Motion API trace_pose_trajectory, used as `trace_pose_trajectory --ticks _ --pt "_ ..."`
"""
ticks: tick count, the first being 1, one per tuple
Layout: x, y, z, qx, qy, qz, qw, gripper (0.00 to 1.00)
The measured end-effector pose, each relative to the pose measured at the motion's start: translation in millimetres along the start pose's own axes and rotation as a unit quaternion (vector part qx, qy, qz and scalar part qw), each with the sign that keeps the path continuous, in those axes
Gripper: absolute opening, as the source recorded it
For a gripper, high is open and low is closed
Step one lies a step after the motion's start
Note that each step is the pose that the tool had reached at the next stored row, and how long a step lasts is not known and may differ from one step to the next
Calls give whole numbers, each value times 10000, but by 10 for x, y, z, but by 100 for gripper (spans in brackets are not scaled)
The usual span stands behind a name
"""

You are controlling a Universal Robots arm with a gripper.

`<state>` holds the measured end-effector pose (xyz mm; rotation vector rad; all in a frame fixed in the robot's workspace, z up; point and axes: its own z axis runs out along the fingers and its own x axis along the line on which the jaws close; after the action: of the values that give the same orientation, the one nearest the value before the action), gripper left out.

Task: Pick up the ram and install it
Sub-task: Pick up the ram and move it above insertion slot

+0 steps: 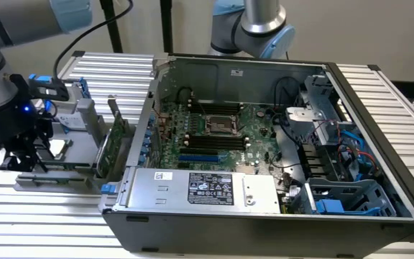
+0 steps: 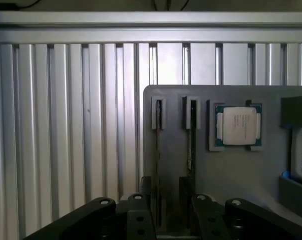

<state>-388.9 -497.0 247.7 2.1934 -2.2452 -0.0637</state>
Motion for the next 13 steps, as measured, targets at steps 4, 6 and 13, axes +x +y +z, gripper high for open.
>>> trace_pose_trajectory --ticks 4,6,13 --pt "1 -1 56 30 0 -27 10000 100" --pt "2 -3 90 38 0 -39 10000 100" --pt "6 -5 218 48 0 -73 10000 100"
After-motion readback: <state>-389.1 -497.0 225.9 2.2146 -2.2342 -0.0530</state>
